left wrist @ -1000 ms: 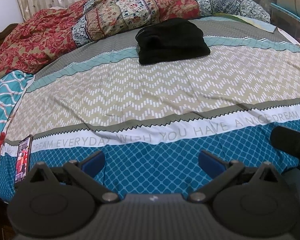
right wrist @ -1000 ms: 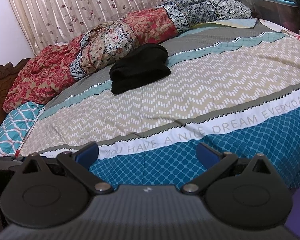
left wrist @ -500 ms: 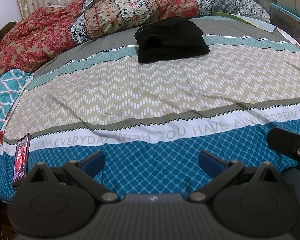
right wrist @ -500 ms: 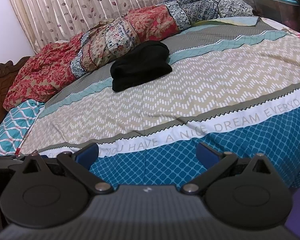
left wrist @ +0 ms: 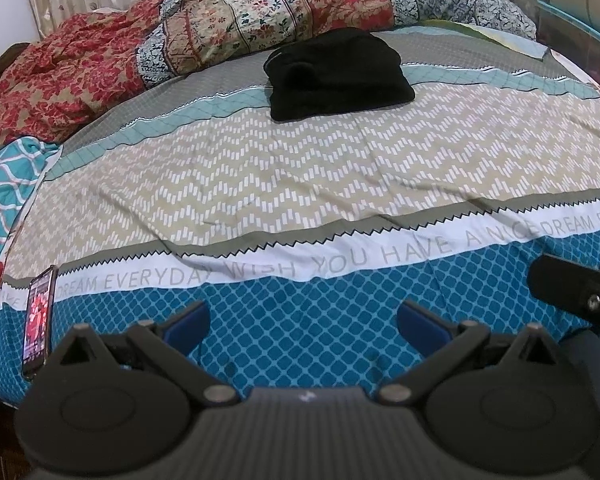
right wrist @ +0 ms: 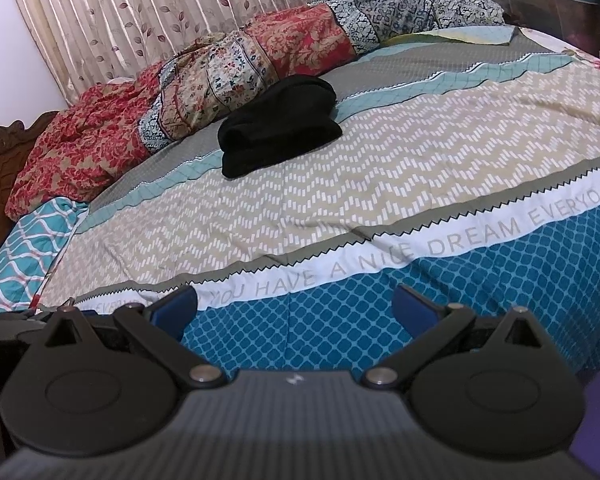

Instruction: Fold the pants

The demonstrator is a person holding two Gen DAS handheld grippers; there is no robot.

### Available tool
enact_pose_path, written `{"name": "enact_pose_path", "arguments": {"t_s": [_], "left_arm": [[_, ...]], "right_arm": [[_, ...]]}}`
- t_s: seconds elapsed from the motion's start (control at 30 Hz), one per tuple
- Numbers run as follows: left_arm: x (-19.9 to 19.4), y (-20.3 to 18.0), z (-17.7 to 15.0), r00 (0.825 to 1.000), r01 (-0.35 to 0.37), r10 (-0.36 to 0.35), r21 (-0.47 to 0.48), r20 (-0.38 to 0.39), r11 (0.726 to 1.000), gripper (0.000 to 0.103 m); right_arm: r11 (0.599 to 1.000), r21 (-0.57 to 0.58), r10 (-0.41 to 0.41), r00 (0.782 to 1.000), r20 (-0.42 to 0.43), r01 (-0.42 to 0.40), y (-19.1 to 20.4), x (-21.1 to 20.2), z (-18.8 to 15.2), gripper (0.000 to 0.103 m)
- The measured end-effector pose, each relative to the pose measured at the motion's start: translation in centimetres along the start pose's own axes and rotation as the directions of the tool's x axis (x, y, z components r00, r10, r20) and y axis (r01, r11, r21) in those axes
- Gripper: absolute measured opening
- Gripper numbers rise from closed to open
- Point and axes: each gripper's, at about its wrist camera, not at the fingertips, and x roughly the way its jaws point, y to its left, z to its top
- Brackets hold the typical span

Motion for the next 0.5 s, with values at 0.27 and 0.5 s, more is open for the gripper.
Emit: {"name": "enact_pose_path", "arguments": {"t_s": [0.27,0.5], "left_arm": [[0.3,0.07,-0.13,1.0,0.006,-0.006,-0.002,-0.008,1.0,0.103],[0.52,0.07,-0.25,1.0,0.01,-0.01,-0.003,-0.012,1.0,0.103]], "right_arm": [[1.0,0.002,-0.004,1.0,-0.009,0.004,0.07,0.25,-0.09,0.103],[1.0,0.0,-0.007,1.0,-0.017,0.007,0.12,0.43,-0.26,0.103]]}}
